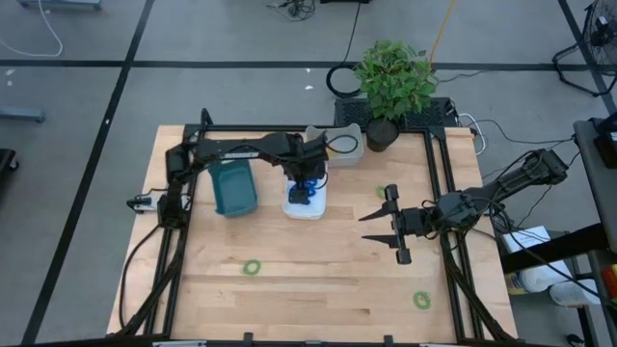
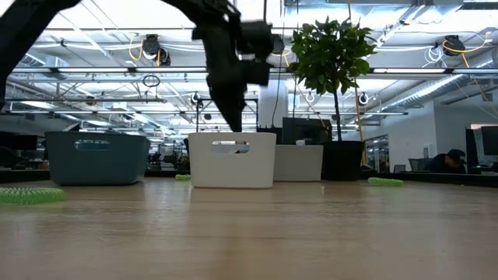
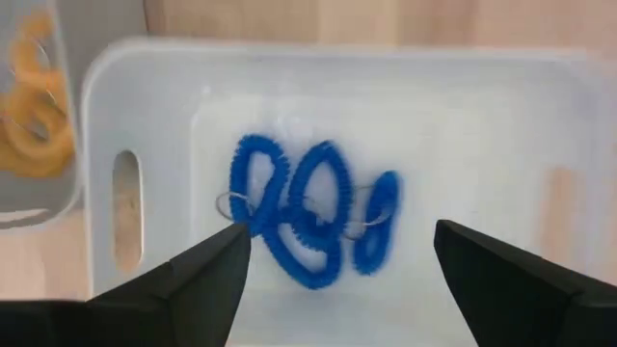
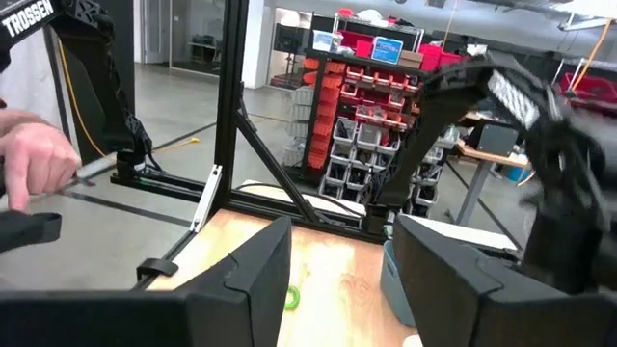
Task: Sort spring keychains
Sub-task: Put the green spring keychain into the blue bin
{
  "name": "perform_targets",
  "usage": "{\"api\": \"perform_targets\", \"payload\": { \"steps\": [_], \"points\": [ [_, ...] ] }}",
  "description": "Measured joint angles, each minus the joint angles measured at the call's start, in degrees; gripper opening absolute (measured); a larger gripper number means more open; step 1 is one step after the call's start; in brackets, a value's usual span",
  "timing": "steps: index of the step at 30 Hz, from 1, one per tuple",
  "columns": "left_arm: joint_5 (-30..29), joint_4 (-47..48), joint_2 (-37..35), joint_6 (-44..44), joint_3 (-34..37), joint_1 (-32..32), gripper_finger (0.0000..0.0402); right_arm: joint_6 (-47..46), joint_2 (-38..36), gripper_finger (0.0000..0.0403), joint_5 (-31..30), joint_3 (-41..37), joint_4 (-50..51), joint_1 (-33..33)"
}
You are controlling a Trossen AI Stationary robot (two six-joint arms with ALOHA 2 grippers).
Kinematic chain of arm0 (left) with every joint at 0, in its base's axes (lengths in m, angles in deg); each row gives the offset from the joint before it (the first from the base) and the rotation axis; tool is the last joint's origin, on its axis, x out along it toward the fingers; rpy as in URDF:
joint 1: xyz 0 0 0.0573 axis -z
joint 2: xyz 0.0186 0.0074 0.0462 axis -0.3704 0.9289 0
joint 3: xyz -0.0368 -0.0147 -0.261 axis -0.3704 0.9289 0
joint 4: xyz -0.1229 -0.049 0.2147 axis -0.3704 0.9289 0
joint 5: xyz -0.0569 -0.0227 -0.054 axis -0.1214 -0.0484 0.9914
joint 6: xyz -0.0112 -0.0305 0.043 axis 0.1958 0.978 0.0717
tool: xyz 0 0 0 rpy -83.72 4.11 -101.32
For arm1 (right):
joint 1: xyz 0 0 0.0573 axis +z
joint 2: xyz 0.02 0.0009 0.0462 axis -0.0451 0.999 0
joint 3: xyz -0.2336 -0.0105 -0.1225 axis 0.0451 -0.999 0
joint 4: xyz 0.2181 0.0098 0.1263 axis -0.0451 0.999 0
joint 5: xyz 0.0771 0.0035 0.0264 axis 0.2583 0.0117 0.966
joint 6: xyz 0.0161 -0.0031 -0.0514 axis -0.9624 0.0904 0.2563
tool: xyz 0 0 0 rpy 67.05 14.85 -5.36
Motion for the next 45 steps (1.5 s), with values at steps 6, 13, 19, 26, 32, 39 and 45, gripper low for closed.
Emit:
{"api": "perform_targets", "payload": {
  "steps": [6, 13, 19, 26, 32, 39, 45],
  "points": [
    [3.49, 2.15, -7.93, 0.88, 0.47, 2.51, 0.0327, -3.27, -0.02, 0.0171, 0.00, 0.00, 2.70, 0.00],
    [3.30, -2.11, -21.01, 4.22, 8.73, 6.67, 0.0304, -3.64, -0.02, 0.0171, -0.02, 0.00, 3.55, 0.00],
    [-1.70, -5.40, -32.89, 11.19, 20.57, 8.49, 0.0294, -4.20, -0.04, 0.0171, -0.02, 0.00, 3.46, 0.00],
    [-3.87, -6.54, -43.05, 22.43, 31.95, 13.17, 0.0308, -6.19, -0.04, 0.0188, 0.08, 0.00, 8.04, 2.47],
    [-7.13, -6.55, -47.93, 31.15, 39.17, 20.50, 0.0314, -15.29, -0.04, 0.0229, -2.38, 0.00, 17.04, 9.55],
    [-10.55, -7.59, -49.13, 37.97, 42.79, 28.07, 0.0302, -31.79, -0.04, 0.0244, -13.70, 0.00, 31.14, 20.25],
    [-10.86, -8.04, -49.20, 39.94, 42.80, 30.46, 0.0301, -57.44, 0.43, 0.0244, -14.94, 0.00, 44.15, 27.72]
  ]
}}
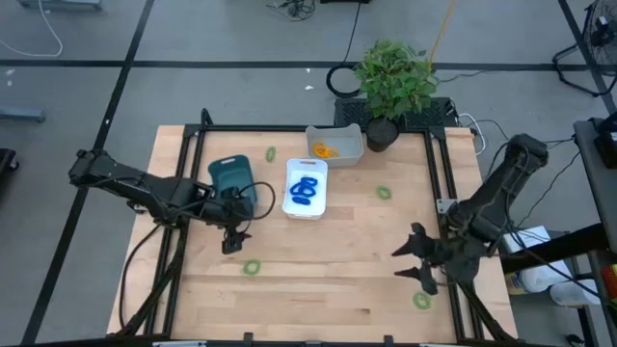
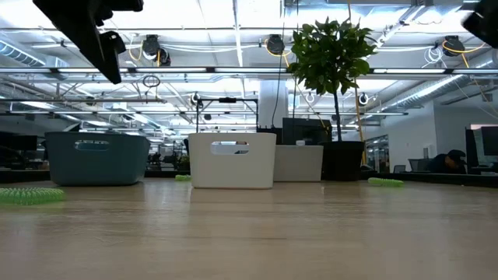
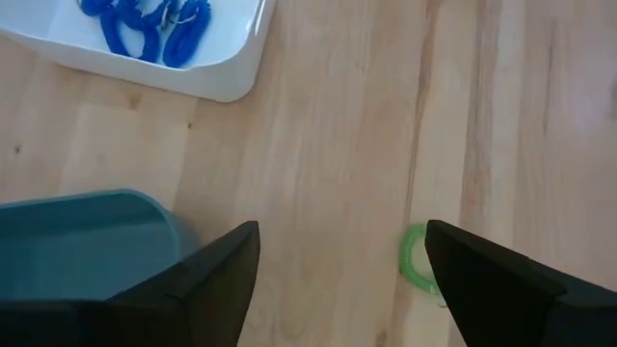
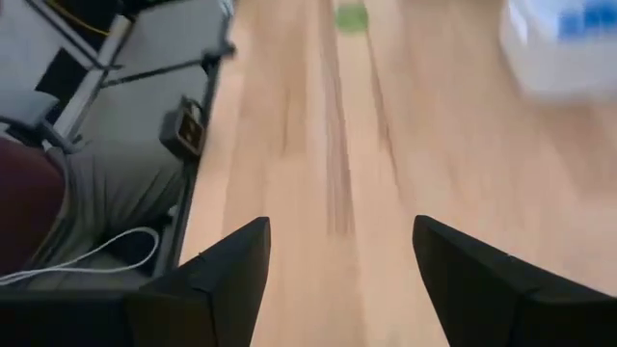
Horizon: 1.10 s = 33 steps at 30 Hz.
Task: Sort spring keychains
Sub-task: Put the green spring keychain into the blue bin
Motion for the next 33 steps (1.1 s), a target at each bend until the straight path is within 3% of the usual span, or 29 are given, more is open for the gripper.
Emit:
{"api": "perform_targets", "payload": {
  "steps": [4, 9, 18, 33],
  "points": [
    [0.00, 0.02, 0.00, 1.23, 0.00, 0.10, 0.0309, -13.02, 3.05, 0.0239, 3.10, 0.02, 4.78, 3.26],
    [0.00, 0.04, 0.01, 2.36, 0.00, 0.10, 0.0317, -24.07, 11.21, 0.0235, 15.19, 0.02, 6.90, 4.75],
    [0.00, 0.08, 0.02, 2.67, 0.00, 0.04, 0.0297, -30.30, 25.02, 0.0235, 35.92, 0.02, 6.79, 7.41],
    [0.00, 0.13, 0.02, 2.62, -0.04, 0.04, 0.0275, -31.95, 34.24, 0.0220, 36.29, 0.26, 8.54, 7.11]
  ]
}}
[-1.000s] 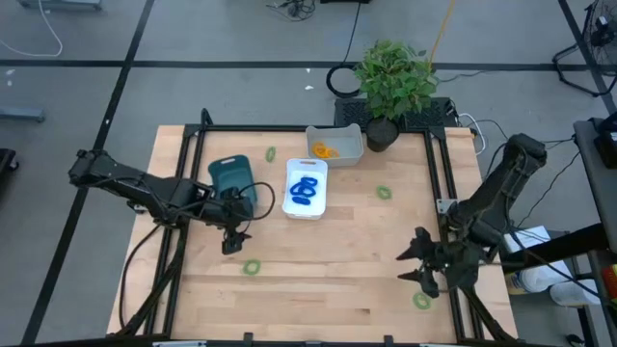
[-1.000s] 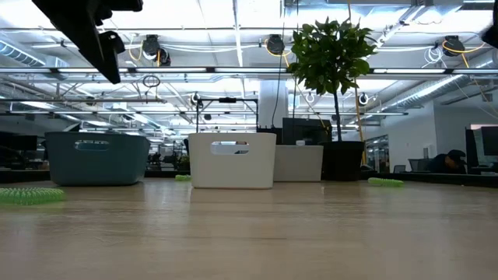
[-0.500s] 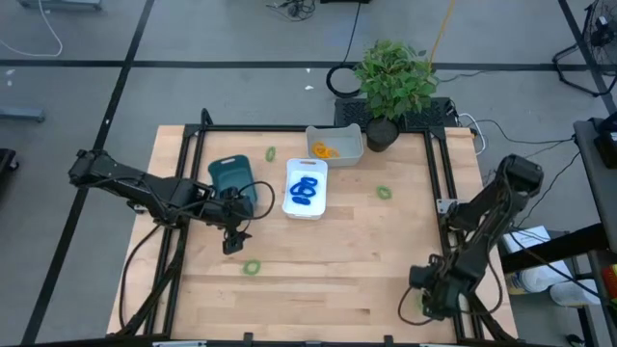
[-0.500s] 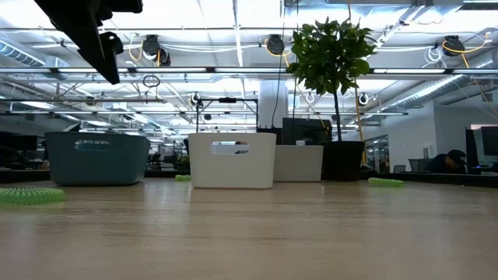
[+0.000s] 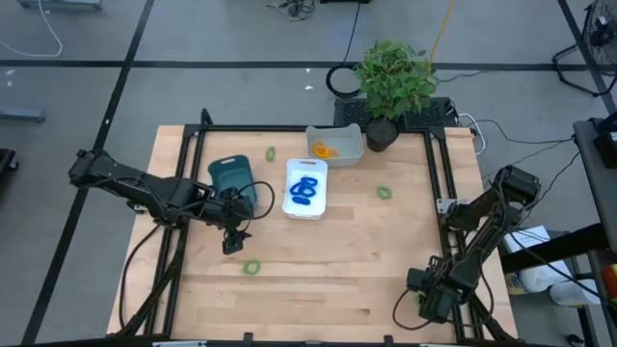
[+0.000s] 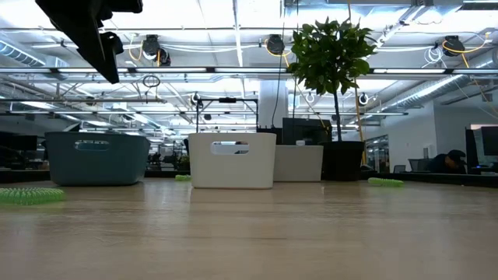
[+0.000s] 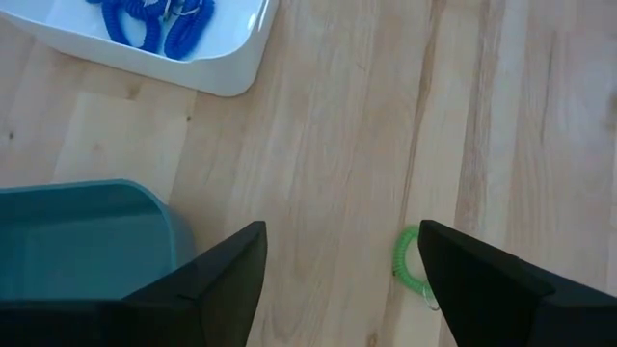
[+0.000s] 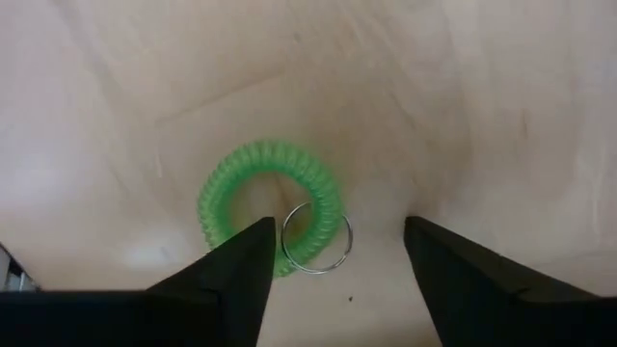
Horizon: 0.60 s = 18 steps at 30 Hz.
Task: Sort spring keychains
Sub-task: Put the green spring keychain into the blue bin
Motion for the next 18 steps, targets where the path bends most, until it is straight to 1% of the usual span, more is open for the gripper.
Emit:
{"api": "perform_targets", "payload": {
  "steps": [4, 8, 12, 13, 18],
  "points": [
    [0.00, 0.00, 0.00, 0.51, 0.00, 0.00, 0.0278, -1.59, 0.15, 0.0171, -0.25, -0.07, 1.06, -0.49],
    [0.07, 0.02, 0.00, 3.36, 0.00, 0.00, 0.0280, -3.02, 0.19, 0.0101, -0.13, -0.11, 2.29, -1.23],
    [0.10, 0.13, 0.00, 3.27, 0.00, 0.00, 0.0277, -2.93, 0.25, 0.0028, -0.69, -0.12, 2.26, -2.19],
    [0.11, 0.17, 0.00, 3.28, 0.00, 0.00, 0.0275, -2.91, 0.27, 0.0016, -0.64, -0.15, 2.41, -2.42],
    [0.26, 0.22, 0.02, 3.41, 0.00, 0.00, 0.0266, -2.11, 0.26, 0.0007, 0.15, -0.16, 3.02, -4.23]
  ]
}}
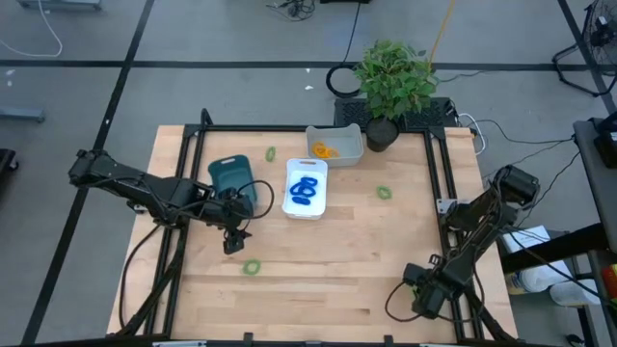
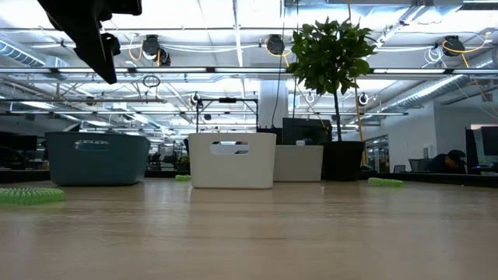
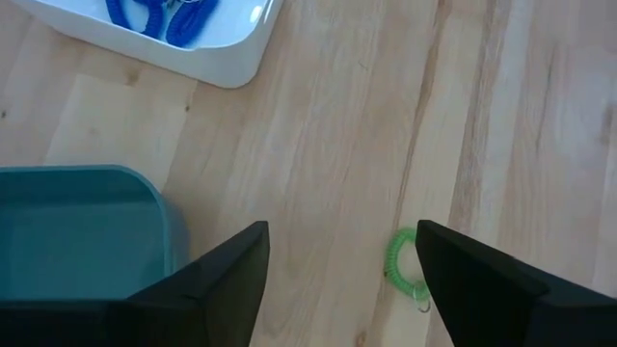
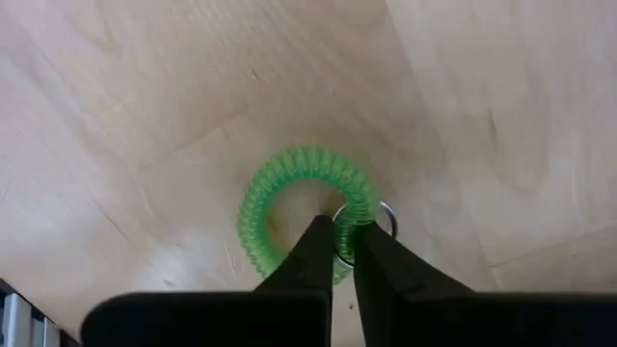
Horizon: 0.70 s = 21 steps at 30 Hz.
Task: Sort spring keychains
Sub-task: Put the green spring keychain into the blue bin
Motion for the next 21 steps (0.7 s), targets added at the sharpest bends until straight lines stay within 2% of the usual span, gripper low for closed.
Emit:
{"api": "perform_targets", "payload": {
  "steps": [8, 16, 21],
  "points": [
    [0.02, 0.00, 0.00, 0.18, -0.02, 0.00, 0.0251, 6.83, -4.16, 0.0001, -0.15, -0.16, -0.52, -4.22],
    [0.00, 0.00, 0.00, 0.24, -0.02, 0.00, 0.0259, 14.85, -11.06, 0.0000, -8.70, -0.32, 0.26, -9.04],
    [-0.02, -0.02, 0.00, 0.24, -0.02, 0.00, 0.0263, 21.33, -14.34, 0.0000, -18.84, -0.21, 0.35, -13.04]
  ]
}}
